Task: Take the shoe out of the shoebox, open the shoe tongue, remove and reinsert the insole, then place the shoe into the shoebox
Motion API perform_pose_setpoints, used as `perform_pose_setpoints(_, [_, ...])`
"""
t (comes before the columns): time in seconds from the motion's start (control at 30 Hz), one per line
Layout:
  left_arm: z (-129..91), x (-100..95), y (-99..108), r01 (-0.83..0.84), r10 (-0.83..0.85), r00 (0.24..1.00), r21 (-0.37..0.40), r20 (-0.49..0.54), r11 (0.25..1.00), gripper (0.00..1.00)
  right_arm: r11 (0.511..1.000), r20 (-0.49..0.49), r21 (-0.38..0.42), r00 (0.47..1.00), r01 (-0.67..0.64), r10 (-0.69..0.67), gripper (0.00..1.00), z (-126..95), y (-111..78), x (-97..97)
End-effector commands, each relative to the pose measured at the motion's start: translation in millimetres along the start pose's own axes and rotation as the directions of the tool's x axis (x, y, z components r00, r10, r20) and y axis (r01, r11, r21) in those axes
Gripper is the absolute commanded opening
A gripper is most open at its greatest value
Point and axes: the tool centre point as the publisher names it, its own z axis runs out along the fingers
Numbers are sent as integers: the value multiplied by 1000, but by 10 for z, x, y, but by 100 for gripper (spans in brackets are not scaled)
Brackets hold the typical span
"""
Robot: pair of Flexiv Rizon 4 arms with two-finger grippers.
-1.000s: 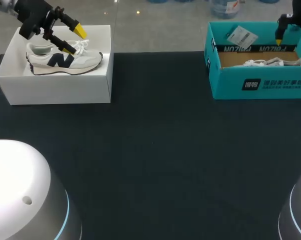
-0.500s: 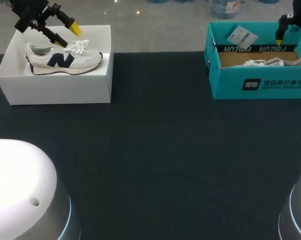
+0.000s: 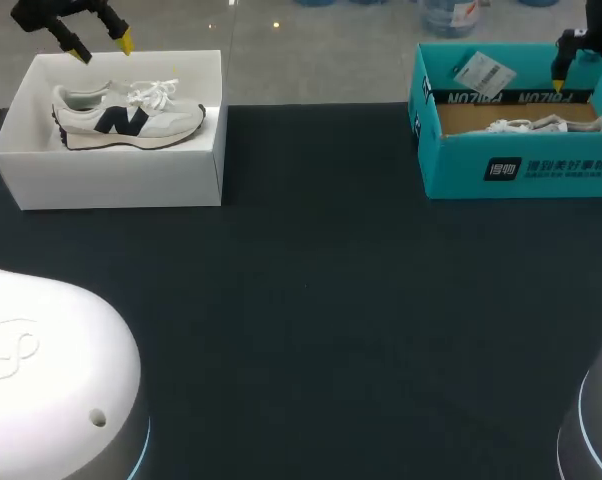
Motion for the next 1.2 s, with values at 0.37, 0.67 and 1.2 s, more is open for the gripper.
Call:
perform_pose_setpoints(0.37, [137, 418, 121, 165, -150, 965, 52, -213, 985, 100, 1000, 0, -1, 1000, 0, 0, 100, 0, -3, 0])
perform_pose_setpoints(0.67, [137, 418, 121, 165, -150, 965, 52, -213, 985, 100, 1000, 0, -1, 1000, 0, 0, 100, 0, -3, 0])
perform_pose_setpoints(1.2, [411, 952, 529, 332, -353, 872, -121, -338, 935, 100, 1000, 0, -1, 1000, 0, 0, 100, 0, -3, 0])
